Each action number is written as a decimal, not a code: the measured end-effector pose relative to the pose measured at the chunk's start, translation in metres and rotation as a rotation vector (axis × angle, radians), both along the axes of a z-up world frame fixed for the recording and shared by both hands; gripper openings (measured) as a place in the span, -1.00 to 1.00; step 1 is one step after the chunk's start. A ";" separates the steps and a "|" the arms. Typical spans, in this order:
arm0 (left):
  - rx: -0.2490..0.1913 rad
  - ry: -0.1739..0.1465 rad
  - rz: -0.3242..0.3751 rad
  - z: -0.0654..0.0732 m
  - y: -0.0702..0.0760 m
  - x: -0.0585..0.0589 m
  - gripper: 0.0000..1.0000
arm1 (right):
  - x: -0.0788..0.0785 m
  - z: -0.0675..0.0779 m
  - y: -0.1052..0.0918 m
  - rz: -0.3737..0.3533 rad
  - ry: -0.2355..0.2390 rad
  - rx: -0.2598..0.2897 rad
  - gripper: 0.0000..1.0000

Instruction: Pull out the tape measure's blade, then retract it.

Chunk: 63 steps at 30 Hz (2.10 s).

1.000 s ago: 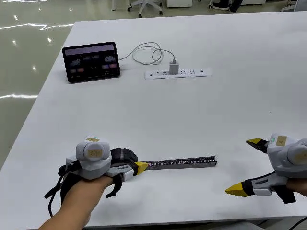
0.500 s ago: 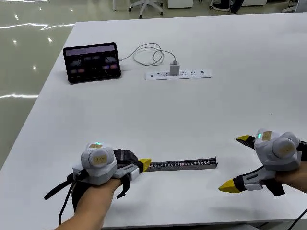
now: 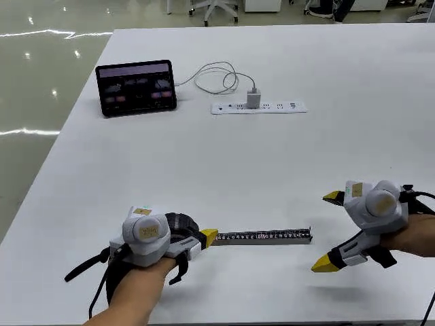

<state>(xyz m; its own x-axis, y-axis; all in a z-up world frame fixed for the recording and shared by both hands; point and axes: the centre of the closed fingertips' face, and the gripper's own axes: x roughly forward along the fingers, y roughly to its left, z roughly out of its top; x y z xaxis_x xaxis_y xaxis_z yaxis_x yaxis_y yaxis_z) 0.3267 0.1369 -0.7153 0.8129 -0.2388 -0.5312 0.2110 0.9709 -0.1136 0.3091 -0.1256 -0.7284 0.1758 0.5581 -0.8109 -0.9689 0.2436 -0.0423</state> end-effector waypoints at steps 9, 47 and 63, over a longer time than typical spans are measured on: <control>0.012 -0.009 -0.015 -0.002 0.000 0.001 1.00 | 0.000 -0.013 0.005 0.125 0.070 -0.067 0.65; -0.008 -0.013 0.023 -0.003 0.008 0.005 0.79 | -0.004 -0.033 0.007 0.320 0.097 -0.176 -0.76; -0.029 0.049 0.044 -0.015 0.006 0.000 0.32 | -0.003 -0.034 0.007 0.285 0.086 -0.197 -0.78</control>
